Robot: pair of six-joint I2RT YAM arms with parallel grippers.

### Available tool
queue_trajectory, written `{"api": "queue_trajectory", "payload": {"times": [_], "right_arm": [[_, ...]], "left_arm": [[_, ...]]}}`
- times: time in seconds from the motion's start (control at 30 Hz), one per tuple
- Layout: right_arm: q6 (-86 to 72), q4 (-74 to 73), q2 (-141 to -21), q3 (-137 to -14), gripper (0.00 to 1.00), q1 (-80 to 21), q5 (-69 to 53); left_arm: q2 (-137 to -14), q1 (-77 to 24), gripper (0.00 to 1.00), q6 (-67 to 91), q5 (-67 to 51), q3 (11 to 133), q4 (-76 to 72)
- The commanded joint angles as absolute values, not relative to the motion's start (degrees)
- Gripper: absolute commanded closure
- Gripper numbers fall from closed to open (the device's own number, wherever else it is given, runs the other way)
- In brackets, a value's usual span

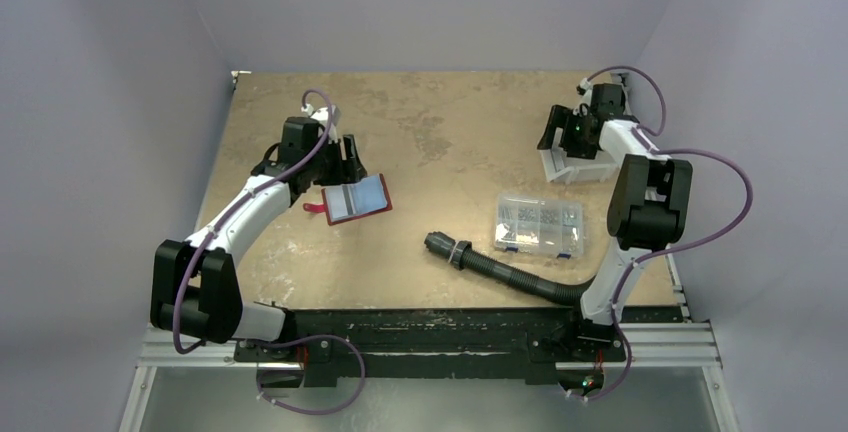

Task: Put the credit cards into the card holder
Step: Pick up the credit card from the storage box.

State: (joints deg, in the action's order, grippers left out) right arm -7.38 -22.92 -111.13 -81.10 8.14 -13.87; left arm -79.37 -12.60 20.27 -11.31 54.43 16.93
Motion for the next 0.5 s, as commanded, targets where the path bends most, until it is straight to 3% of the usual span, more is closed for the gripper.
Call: {"api": "queue_trajectory", "payload": {"times": [0.0,0.47], "right_arm": [[-7.7,-20.9,-109.9,-80.5,0.12,8.1,-18.0],[-8.0,-21.7,-106.7,-79.6,0.40,8.1,-18.9]], "left_arm": [[-78.3,-12.2,0.36,19.1,-12.4,54.8,14.8],[-78.4,-12.0,0.36,19.0,-12.5,54.9,14.9]]}}
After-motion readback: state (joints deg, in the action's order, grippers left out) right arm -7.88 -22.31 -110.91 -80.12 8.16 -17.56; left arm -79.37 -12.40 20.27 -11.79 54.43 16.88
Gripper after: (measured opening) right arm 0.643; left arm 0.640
